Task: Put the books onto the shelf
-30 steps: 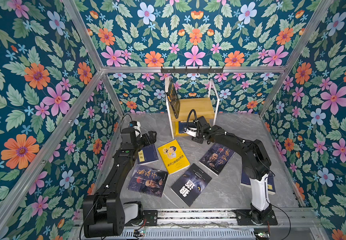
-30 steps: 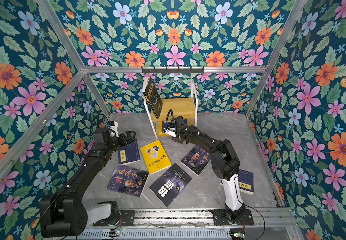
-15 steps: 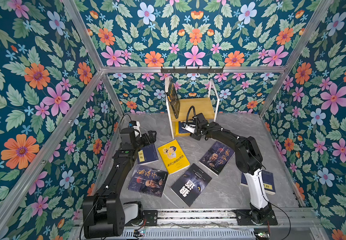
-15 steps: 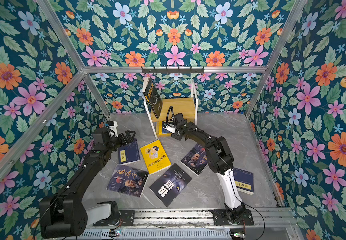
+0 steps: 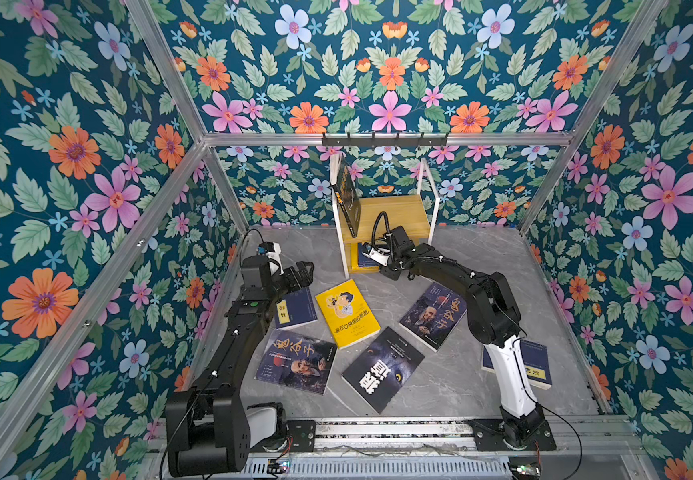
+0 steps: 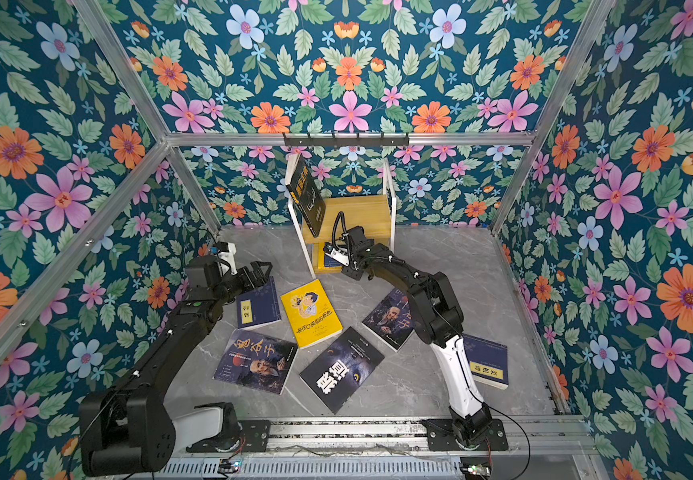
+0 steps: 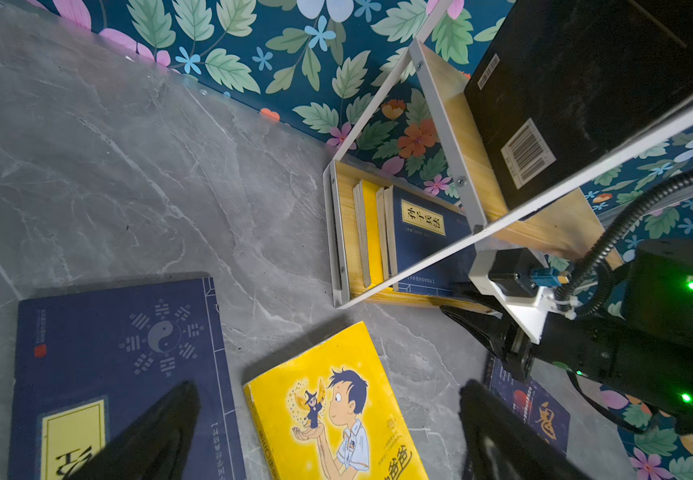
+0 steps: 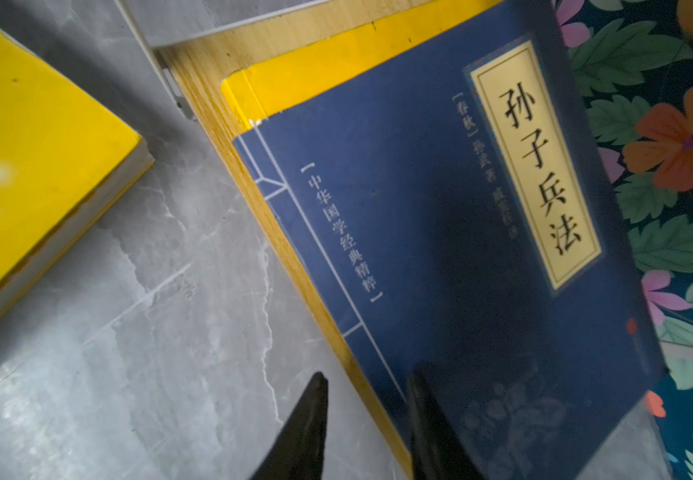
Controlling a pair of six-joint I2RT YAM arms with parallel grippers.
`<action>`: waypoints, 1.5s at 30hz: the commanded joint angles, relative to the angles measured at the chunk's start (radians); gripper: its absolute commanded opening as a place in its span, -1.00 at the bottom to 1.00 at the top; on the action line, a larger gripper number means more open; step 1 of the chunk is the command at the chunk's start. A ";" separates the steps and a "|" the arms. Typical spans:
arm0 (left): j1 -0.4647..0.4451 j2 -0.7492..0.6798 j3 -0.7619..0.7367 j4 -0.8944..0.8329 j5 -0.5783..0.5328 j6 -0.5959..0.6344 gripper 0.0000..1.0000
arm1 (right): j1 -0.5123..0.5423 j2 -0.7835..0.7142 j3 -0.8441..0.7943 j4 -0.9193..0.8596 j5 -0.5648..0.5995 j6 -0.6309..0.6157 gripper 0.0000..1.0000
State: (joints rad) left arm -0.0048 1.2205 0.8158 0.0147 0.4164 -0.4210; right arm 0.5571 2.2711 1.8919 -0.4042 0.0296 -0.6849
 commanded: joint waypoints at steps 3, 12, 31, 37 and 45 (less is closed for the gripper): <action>0.002 0.000 -0.003 0.030 0.001 -0.004 0.99 | 0.007 0.011 0.017 0.019 0.009 0.006 -0.43; 0.003 0.001 -0.007 0.034 0.001 -0.007 1.00 | 0.012 0.024 0.043 0.016 -0.001 0.011 -0.45; 0.006 -0.004 -0.012 0.038 0.004 -0.010 1.00 | 0.027 0.025 0.063 0.036 -0.014 0.023 -0.61; 0.006 -0.004 -0.014 0.041 0.007 -0.013 0.99 | 0.036 -0.002 0.036 0.008 -0.089 0.028 -0.96; 0.006 -0.006 -0.017 0.044 0.009 -0.012 0.99 | 0.049 -0.011 0.032 -0.012 -0.152 0.033 -1.00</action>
State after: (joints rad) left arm -0.0002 1.2190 0.8009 0.0299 0.4175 -0.4385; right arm 0.6029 2.2677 1.9194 -0.4141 -0.0830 -0.6590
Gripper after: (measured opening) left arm 0.996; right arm 0.068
